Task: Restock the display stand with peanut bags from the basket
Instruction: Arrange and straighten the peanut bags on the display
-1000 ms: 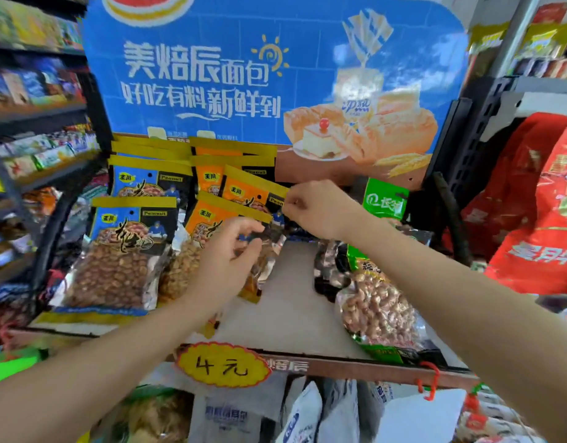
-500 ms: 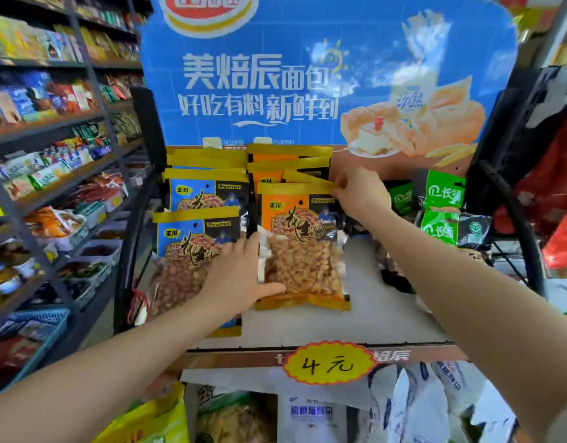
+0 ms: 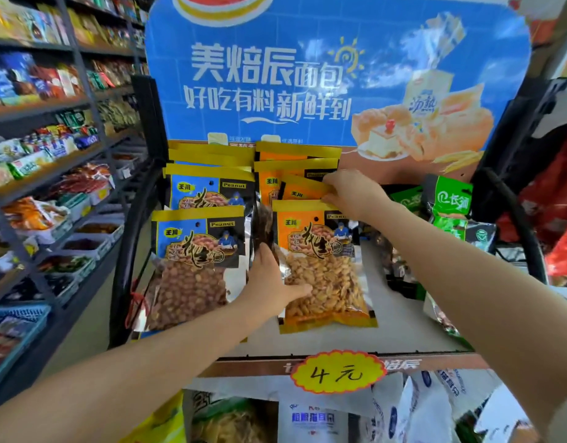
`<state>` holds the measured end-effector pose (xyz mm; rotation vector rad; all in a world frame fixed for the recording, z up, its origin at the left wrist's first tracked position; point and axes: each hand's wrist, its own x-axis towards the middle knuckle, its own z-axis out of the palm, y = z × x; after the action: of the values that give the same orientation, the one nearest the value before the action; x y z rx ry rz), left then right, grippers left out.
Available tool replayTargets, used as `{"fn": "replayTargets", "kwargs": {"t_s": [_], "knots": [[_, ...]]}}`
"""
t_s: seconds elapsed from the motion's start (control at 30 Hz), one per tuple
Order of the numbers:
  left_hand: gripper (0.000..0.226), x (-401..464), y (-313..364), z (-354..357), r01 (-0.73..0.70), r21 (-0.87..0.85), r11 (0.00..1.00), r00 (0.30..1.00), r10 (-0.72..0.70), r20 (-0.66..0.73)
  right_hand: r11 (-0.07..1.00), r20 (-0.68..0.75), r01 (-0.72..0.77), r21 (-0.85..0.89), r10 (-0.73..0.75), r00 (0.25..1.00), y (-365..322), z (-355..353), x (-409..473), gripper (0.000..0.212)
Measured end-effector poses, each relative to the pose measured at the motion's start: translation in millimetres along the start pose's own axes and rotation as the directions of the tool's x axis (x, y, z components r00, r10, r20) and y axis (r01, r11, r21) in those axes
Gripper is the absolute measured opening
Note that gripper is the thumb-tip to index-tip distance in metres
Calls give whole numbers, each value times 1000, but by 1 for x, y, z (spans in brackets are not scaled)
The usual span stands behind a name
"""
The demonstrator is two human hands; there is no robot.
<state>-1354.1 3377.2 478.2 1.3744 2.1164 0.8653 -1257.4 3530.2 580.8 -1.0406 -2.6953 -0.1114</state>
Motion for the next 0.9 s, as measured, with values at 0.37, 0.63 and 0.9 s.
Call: {"fn": "replayTargets", "kwargs": {"t_s": [0.37, 0.63, 0.9], "knots": [[107, 9, 2, 12, -90, -28, 996, 975, 82, -205, 984, -148, 167, -55, -174, 974, -7, 0, 28, 48], [124, 42, 17, 11, 35, -277, 960, 951, -118, -287, 950, -206, 230, -210, -273, 940, 0, 6, 25, 59], [118, 58, 18, 16, -79, -279, 957, 945, -18, -327, 966, -259, 257, 22, -243, 935, 7, 4, 28, 54]]}}
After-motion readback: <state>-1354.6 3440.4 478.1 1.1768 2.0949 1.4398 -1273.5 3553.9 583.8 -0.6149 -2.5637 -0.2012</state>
